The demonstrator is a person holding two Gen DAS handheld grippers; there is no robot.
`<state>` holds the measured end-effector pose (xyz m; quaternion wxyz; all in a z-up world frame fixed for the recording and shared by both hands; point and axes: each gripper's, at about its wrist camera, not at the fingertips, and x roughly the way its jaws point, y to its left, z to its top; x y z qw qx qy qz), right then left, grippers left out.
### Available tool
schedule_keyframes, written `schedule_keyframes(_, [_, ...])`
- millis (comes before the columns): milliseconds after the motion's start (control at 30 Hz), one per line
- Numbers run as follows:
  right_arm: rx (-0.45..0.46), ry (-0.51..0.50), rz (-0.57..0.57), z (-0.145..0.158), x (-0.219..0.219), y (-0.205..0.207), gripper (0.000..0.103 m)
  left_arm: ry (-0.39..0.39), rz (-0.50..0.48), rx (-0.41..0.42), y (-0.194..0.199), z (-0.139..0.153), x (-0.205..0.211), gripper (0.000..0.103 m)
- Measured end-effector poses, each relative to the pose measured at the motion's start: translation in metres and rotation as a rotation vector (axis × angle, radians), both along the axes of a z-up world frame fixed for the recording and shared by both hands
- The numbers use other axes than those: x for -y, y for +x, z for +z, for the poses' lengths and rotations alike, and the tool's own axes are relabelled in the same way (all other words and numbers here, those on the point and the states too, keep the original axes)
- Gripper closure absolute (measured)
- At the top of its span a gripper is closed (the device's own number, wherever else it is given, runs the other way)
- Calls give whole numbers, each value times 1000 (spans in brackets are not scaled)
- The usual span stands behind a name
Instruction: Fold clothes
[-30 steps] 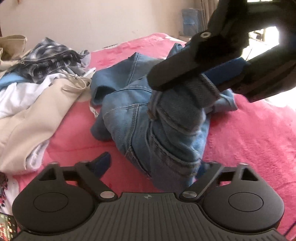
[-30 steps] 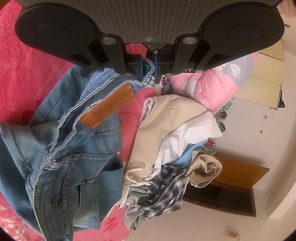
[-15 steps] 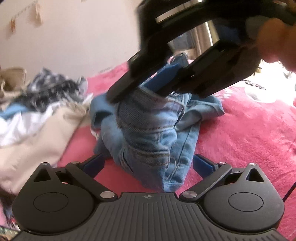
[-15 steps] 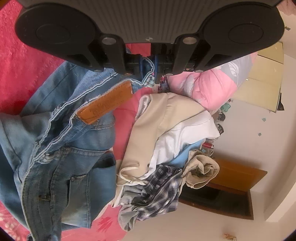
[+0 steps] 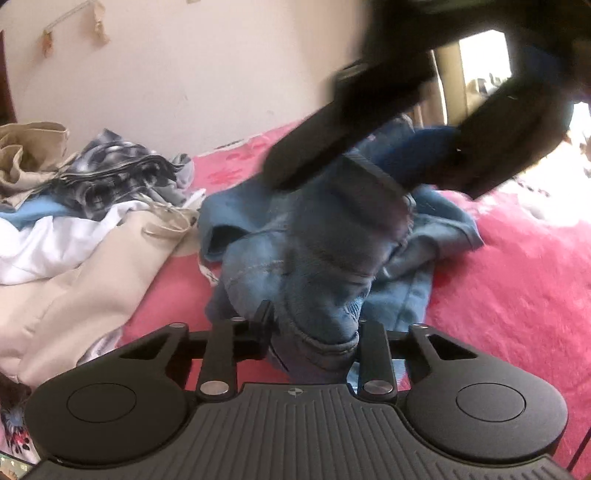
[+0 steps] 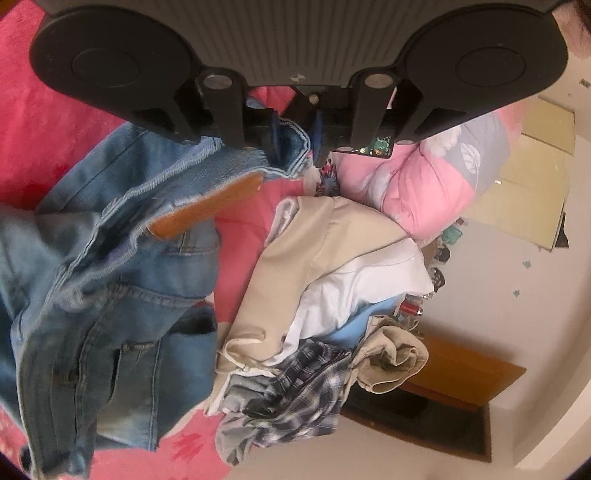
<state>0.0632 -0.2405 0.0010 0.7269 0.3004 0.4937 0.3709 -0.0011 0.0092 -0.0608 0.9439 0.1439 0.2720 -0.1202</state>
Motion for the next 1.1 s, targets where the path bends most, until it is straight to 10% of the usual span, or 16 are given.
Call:
schedule_keyframes(167, [122, -94, -96, 7, 37, 6, 52, -124, 64, -13, 18, 14, -24, 82])
schedule_keyframes(333, [244, -188, -193, 14, 74, 11, 52, -275, 160, -47, 40, 22, -57, 84])
schedule_keyframes(633, [374, -623, -163, -20, 62, 71, 76, -383, 321, -108, 68, 16, -90, 84])
schedule_keyframes(867, [589, -474, -163, 16, 22, 134, 76, -473, 399, -192, 81, 9, -102, 84])
schedule_keyframes(1100, [588, -437, -132, -6, 40, 128, 74, -506, 412, -223, 88, -1, -109, 84])
